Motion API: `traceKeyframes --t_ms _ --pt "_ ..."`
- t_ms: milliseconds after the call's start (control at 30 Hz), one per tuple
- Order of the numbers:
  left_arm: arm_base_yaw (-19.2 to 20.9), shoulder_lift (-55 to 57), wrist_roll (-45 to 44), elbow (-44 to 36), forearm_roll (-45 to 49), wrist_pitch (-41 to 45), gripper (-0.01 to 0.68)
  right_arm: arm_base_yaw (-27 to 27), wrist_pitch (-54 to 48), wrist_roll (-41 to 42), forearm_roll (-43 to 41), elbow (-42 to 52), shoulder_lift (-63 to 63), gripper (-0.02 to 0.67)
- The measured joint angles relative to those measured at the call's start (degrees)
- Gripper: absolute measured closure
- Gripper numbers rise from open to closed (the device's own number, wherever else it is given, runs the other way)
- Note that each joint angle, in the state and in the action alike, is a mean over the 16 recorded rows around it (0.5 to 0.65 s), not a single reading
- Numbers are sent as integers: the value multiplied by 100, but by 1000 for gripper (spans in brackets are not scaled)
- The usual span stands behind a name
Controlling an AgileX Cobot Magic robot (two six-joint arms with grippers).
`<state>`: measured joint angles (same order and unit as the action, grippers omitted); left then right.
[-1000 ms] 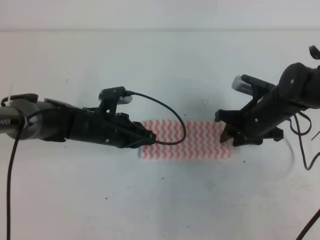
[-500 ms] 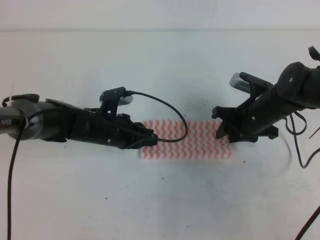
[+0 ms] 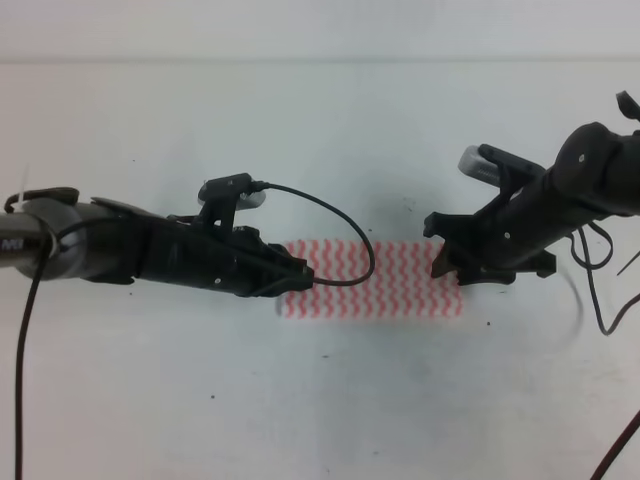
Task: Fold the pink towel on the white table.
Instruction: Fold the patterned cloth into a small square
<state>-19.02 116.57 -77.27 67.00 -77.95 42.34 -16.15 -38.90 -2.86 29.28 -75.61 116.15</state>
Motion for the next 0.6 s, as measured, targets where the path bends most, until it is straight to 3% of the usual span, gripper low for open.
traceKeyframes --t_ms 300,600 --pt "1 3 -1 0 0 -4 677 -23 -117 -21 -278 -2 164 410" --pt "1 3 -1 0 0 -4 677 -71 -257 -39 -571 -23 279 516"
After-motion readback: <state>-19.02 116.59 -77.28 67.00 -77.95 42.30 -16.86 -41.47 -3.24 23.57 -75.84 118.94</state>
